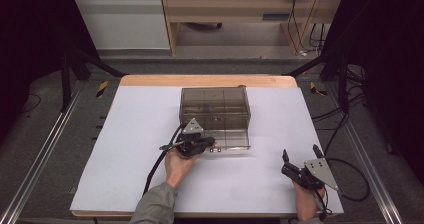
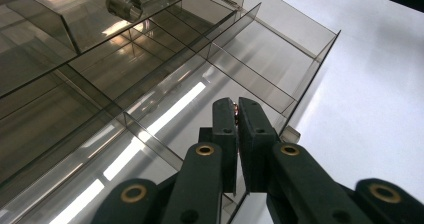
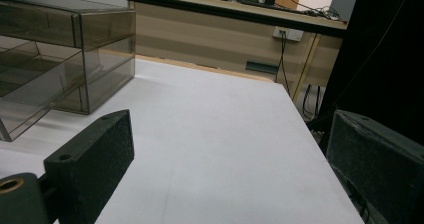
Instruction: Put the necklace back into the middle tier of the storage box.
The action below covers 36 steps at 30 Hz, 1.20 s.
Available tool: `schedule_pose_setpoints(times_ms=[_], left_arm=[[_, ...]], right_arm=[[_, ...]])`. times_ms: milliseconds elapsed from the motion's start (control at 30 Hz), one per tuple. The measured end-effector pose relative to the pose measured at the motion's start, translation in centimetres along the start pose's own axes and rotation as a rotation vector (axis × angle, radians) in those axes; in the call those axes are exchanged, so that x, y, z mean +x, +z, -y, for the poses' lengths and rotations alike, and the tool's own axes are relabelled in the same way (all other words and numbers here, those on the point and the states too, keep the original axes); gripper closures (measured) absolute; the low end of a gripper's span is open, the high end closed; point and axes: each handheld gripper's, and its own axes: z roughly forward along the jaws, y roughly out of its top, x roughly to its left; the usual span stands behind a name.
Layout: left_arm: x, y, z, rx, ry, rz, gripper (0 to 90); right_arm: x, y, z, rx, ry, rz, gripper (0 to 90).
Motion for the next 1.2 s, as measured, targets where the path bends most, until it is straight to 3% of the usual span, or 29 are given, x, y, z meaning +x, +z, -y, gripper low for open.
schedule_pose_setpoints(times_ms=[767, 1200], left_arm=[[0.0, -0.1, -0.2, -0.003, 0.006, 0.006, 81.1], [0.2, -2.3, -0.8, -0.108, 0.007, -0.016, 75.2]], right_arm=[[0.0, 0.0, 0.0, 0.000, -0.001, 0.000, 5.3], [0.0, 0.0, 0.0, 0.000, -0.003, 0.001, 5.3]])
